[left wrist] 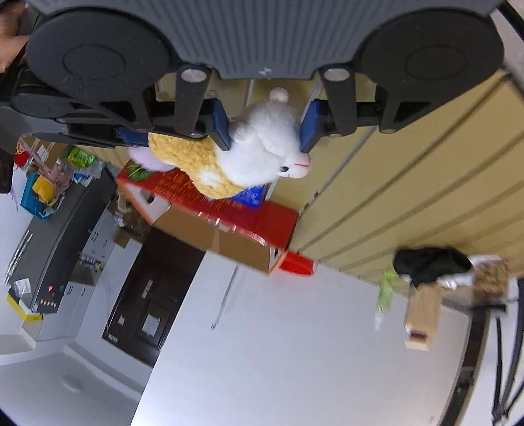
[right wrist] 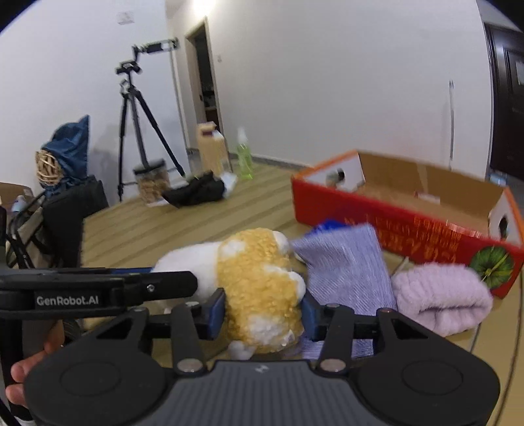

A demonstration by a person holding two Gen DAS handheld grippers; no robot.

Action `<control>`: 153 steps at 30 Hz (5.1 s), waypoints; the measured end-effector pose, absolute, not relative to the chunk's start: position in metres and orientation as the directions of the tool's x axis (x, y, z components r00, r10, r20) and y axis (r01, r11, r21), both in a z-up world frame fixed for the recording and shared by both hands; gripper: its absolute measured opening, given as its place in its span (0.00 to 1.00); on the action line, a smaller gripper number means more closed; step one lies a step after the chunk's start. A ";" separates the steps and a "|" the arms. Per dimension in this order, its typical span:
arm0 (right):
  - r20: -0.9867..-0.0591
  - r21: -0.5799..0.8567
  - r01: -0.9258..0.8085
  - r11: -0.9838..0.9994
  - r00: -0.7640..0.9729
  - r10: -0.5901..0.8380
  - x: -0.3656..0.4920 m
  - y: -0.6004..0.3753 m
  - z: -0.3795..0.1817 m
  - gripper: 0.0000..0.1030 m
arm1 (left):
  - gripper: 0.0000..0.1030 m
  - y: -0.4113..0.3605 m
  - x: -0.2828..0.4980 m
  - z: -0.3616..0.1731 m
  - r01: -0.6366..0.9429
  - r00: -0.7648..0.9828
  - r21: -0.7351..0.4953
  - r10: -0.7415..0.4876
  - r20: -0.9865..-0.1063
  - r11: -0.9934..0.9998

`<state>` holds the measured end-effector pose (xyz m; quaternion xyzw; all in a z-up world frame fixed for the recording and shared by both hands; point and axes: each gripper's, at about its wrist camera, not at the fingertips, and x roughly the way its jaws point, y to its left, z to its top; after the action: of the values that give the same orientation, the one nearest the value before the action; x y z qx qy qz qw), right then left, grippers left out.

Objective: Collect trash
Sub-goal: 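Grasp the white-and-yellow plush toy with both grippers, then carry the white-and-yellow plush over the black bin and open both grippers, then move both grippers back toward the purple cloth on the table, then grasp the purple cloth with both grippers, then carry the purple cloth over the black bin and open both grippers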

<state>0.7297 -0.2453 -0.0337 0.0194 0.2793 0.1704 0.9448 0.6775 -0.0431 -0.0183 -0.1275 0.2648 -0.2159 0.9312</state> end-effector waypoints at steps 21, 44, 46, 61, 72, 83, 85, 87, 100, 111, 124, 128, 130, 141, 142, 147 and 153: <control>-0.531 0.189 -0.602 0.776 0.602 0.597 0.561 -0.039 0.018 0.44 | 0.45 0.140 0.458 0.025 0.056 0.804 -0.281 -0.210 -0.556 0.958; -0.897 0.370 -0.374 0.850 0.097 0.432 0.618 0.001 -0.254 0.52 | 0.64 0.153 0.530 -0.243 -0.168 0.221 -0.179 -0.140 -0.965 0.969; -0.900 0.359 -0.379 0.853 0.099 0.423 0.618 -0.003 -0.257 0.56 | 0.67 0.155 0.530 -0.247 -0.169 0.215 -0.185 -0.147 -0.965 0.968; -0.889 0.225 -0.485 0.845 0.253 0.381 0.587 -0.008 -0.201 0.59 | 0.73 0.138 0.492 -0.168 -0.176 0.429 -0.074 0.009 -0.903 0.981; -0.547 0.111 -0.483 0.869 0.700 0.459 0.452 -0.135 -0.002 0.76 | 0.93 0.048 0.347 0.009 0.048 0.858 -0.121 -0.103 -0.504 0.992; -0.340 0.151 -0.196 0.969 0.910 0.237 0.352 -0.298 0.028 0.81 | 0.94 -0.057 0.352 0.029 0.277 0.872 -0.107 -0.296 -0.390 0.955; -0.355 0.163 -0.197 0.967 0.903 0.243 0.374 -0.304 0.021 0.79 | 0.94 -0.068 0.384 0.026 0.292 0.871 -0.082 -0.300 -0.389 0.953; -0.375 0.176 -0.197 0.964 0.892 0.251 0.404 -0.310 0.015 0.71 | 0.87 -0.077 0.427 0.024 0.313 0.865 -0.059 -0.310 -0.395 0.948; -0.584 0.252 -0.097 0.963 0.778 0.232 0.694 -0.318 -0.040 0.60 | 0.53 -0.159 0.731 -0.027 0.421 0.787 -0.046 -0.390 -0.478 0.906; -0.654 0.228 -0.102 0.968 0.721 0.230 0.774 -0.326 -0.087 0.47 | 0.04 -0.158 0.802 -0.059 0.427 0.676 -0.288 -0.514 -0.529 0.857; -0.592 0.283 -0.081 0.956 0.769 0.241 0.745 -0.336 -0.074 0.49 | 0.53 -0.144 0.701 -0.066 0.320 0.706 -0.232 -0.394 -0.589 0.919; -0.605 0.288 -0.038 0.957 0.767 0.213 0.759 -0.336 -0.081 0.51 | 0.61 -0.152 0.719 -0.053 0.334 0.755 -0.185 -0.380 -0.534 0.924; -0.613 0.283 -0.045 0.958 0.760 0.217 0.763 -0.334 -0.083 0.51 | 0.56 -0.152 0.734 -0.050 0.347 0.743 -0.234 -0.418 -0.523 0.908; -0.605 0.207 -0.073 0.976 0.774 0.186 0.757 -0.322 -0.091 0.04 | 0.04 -0.142 0.735 -0.062 0.285 0.698 -0.326 -0.428 -0.574 0.901; -0.599 0.218 -0.068 0.973 0.778 0.189 0.754 -0.323 -0.088 0.04 | 0.04 -0.140 0.732 -0.056 0.297 0.699 -0.330 -0.439 -0.565 0.896; -0.549 0.229 -0.104 0.968 0.807 0.217 0.727 -0.315 -0.054 0.04 | 0.04 -0.121 0.697 -0.017 0.324 0.723 -0.332 -0.459 -0.517 0.886; -0.511 0.214 -0.281 0.936 0.784 0.352 0.680 -0.251 -0.004 0.04 | 0.04 -0.047 0.612 0.018 0.263 0.779 -0.279 -0.374 -0.504 0.924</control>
<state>0.6798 -0.2509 -0.0045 0.0631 0.2822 0.1678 0.9424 0.6118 -0.0467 0.0184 -0.0968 0.2860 -0.1696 0.9381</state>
